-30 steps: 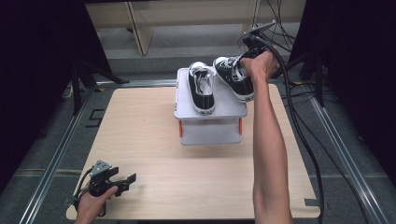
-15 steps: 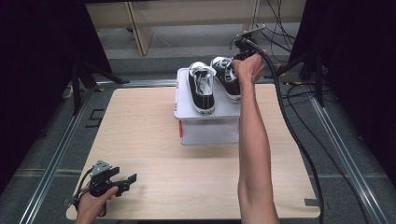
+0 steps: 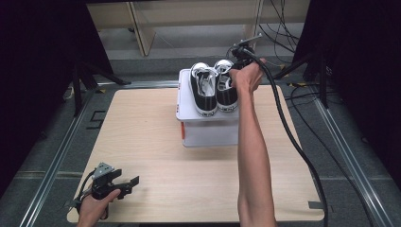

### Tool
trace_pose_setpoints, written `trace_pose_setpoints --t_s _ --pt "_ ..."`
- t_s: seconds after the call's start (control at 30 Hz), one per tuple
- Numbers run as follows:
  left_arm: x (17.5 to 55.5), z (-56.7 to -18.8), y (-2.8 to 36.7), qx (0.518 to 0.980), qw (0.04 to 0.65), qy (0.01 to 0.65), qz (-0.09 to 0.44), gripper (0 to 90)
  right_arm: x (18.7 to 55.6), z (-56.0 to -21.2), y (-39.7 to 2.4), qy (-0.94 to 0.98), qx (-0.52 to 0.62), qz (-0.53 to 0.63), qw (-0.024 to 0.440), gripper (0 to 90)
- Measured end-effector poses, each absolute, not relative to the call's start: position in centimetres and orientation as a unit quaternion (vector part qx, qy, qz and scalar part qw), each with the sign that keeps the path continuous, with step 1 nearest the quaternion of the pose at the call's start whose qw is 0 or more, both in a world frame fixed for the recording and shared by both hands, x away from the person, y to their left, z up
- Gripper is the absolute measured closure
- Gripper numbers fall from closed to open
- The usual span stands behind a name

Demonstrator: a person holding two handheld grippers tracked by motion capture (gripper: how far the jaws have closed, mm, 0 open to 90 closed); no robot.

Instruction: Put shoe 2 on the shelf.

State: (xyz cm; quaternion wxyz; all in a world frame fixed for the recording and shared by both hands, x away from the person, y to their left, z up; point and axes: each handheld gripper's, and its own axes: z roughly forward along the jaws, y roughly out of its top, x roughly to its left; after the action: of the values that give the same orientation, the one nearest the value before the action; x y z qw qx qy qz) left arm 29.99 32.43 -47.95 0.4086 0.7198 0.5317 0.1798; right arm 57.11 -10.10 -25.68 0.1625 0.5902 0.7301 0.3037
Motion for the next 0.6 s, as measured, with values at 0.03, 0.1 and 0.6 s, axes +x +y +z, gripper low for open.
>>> trace_pose_setpoints --t_s 0.03,0.1,0.6 --pt "30.0 -48.0 32.5 0.721 0.407 0.531 0.179 15.5 57.1 -25.7 -10.1 0.735 0.583 0.304 0.162 84.5" --pt "30.0 -48.0 32.5 0.721 0.407 0.532 0.179 15.5 57.2 -25.8 -10.3 0.741 0.574 0.305 0.168 84.2" --pt "30.0 -48.1 32.6 0.72 0.403 0.534 0.182 15.5 55.5 -25.0 -11.6 0.758 0.53 0.35 0.147 53.6"
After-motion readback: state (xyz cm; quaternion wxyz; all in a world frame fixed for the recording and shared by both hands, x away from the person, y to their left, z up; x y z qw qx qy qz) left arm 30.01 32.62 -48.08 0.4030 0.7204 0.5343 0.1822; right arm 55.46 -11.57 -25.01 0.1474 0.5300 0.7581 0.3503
